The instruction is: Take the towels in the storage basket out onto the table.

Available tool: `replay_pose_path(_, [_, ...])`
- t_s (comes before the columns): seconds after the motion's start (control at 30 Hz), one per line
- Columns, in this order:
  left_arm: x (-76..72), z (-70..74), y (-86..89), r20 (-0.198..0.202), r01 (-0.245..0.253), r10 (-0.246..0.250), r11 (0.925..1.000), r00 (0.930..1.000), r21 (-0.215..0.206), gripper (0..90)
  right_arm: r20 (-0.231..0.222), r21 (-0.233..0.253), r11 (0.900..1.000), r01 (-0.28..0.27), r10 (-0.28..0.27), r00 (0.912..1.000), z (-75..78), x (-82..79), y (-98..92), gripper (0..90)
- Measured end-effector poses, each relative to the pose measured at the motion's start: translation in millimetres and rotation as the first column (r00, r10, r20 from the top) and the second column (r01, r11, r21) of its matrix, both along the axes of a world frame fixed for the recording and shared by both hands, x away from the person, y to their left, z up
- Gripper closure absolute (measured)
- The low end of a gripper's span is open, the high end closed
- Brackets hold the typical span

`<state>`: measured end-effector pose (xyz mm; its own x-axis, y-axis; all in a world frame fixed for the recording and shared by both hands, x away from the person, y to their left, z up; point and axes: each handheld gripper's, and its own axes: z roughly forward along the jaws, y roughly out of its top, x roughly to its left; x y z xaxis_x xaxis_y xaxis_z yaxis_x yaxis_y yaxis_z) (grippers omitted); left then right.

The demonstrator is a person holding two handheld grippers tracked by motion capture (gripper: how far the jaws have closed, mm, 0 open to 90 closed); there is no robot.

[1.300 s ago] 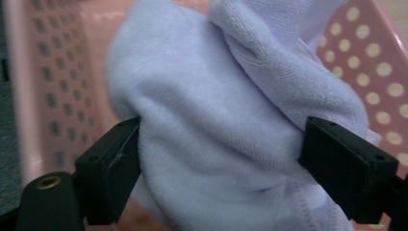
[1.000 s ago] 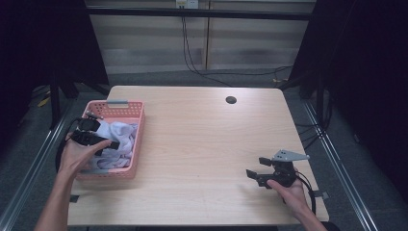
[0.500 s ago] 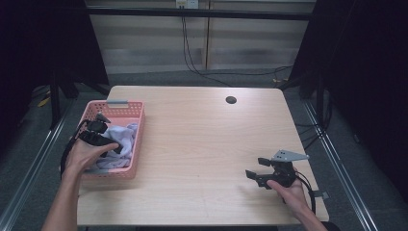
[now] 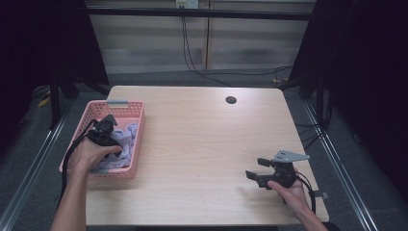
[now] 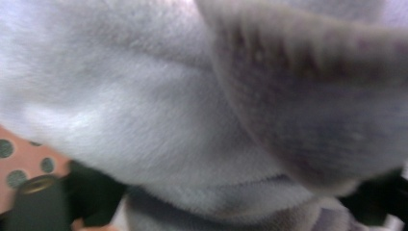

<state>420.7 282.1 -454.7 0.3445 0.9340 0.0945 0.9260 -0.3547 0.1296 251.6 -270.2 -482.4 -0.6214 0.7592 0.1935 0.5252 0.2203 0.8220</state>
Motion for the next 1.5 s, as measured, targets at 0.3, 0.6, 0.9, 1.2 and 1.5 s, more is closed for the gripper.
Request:
replay_pose_path(0.3, [-10.0,9.0,10.9,0.087,0.031,-0.026,0.9978,0.9958,-0.058,59.0,0.002,0.000,1.000,-0.003,0.003,1.0000,0.0,0.7,1.2,22.9])
replay_pose_path(0.6, [-17.5,19.4,41.6,0.139,0.000,0.037,0.9654,0.9896,-0.261,62.0,-0.001,-0.002,1.000,0.008,-0.008,1.0000,0.3,1.7,1.0,22.9])
replay_pose_path(0.9, [-21.5,37.5,45.9,0.182,0.034,0.025,0.9486,0.9830,-0.315,61.5,-0.008,-0.003,1.000,0.008,-0.008,0.9999,0.3,0.5,1.9,22.7])
replay_pose_path(1.2, [-26.4,55.4,54.0,0.246,0.049,0.048,0.9266,0.9680,-0.373,61.6,-0.008,0.006,1.000,0.005,-0.005,1.0000,0.8,-0.2,1.0,22.4])
replay_pose_path(1.5, [-31.1,72.3,63.0,0.306,0.053,0.083,0.9104,0.9483,-0.410,61.5,-0.008,0.005,1.000,0.006,-0.006,0.9999,0.5,0.2,1.0,22.3])
